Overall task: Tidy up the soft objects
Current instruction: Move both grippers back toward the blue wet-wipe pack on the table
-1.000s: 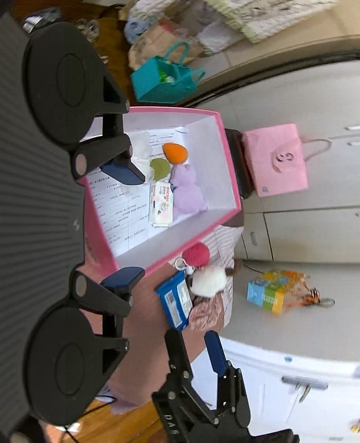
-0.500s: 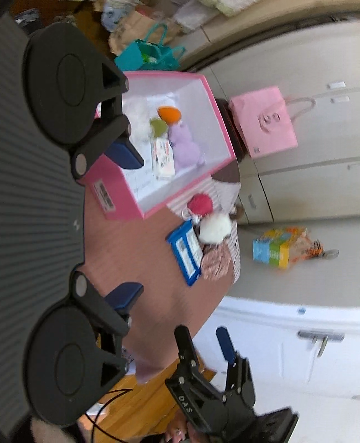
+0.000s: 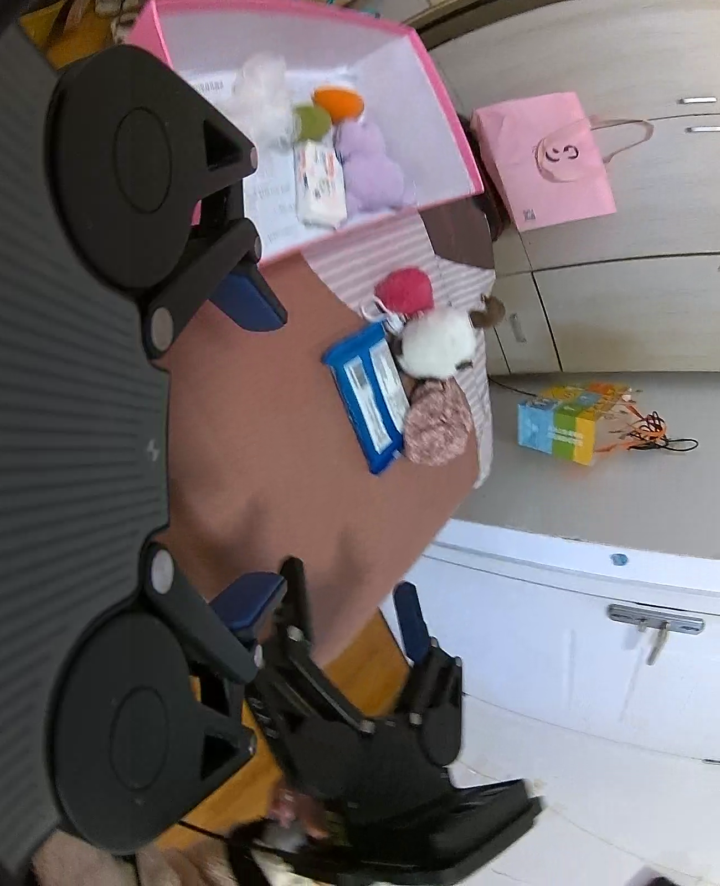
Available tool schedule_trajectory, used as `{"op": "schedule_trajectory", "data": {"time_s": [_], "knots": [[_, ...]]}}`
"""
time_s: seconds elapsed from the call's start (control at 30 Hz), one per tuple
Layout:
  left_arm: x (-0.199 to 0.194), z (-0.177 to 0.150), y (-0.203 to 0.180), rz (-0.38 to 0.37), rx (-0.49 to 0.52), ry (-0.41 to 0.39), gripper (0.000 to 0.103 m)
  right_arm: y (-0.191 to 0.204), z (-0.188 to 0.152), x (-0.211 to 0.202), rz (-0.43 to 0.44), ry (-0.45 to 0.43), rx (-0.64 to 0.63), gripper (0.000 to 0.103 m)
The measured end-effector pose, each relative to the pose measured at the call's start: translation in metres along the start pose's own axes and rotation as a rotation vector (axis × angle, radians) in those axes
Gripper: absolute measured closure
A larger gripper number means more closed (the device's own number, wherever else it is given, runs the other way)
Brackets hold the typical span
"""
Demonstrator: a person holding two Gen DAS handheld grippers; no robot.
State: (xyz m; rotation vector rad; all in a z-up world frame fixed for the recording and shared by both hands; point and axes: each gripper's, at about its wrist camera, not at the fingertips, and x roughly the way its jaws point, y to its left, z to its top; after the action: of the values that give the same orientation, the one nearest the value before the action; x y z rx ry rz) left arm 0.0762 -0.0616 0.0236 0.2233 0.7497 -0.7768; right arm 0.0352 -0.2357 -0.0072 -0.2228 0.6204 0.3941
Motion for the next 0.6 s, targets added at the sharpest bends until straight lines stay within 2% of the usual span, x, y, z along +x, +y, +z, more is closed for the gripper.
{"op": "schedule_trajectory", "data": {"time_s": [0.1, 0.17, 0.27, 0.33, 0.43, 0.53, 0.6], "knots": [[0.014, 0.007, 0.001, -0.043, -0.048, -0.004, 0.010, 0.001, -0.005, -0.004, -0.096, -0.079, -0.047, 0.012], [0.025, 0.010, 0.002, -0.065, -0.075, -0.020, 0.012, -0.004, -0.005, -0.004, -0.094, -0.100, -0.042, 0.012], [0.043, 0.013, -0.002, -0.028, -0.076, -0.045, 0.012, -0.015, -0.002, 0.006, -0.036, -0.073, -0.024, 0.012], [0.056, 0.015, -0.005, 0.003, -0.063, -0.059, 0.012, -0.023, -0.003, 0.017, -0.028, -0.070, -0.011, 0.014], [0.075, 0.020, -0.002, 0.028, -0.069, -0.059, 0.012, -0.030, -0.006, 0.036, -0.044, -0.084, 0.000, 0.018], [0.090, 0.027, 0.009, 0.022, -0.127, -0.061, 0.012, -0.030, -0.008, 0.056, -0.111, -0.121, -0.010, 0.019], [0.099, 0.030, 0.012, 0.038, -0.144, -0.064, 0.012, -0.034, -0.007, 0.067, -0.105, -0.131, -0.017, 0.017]]}}
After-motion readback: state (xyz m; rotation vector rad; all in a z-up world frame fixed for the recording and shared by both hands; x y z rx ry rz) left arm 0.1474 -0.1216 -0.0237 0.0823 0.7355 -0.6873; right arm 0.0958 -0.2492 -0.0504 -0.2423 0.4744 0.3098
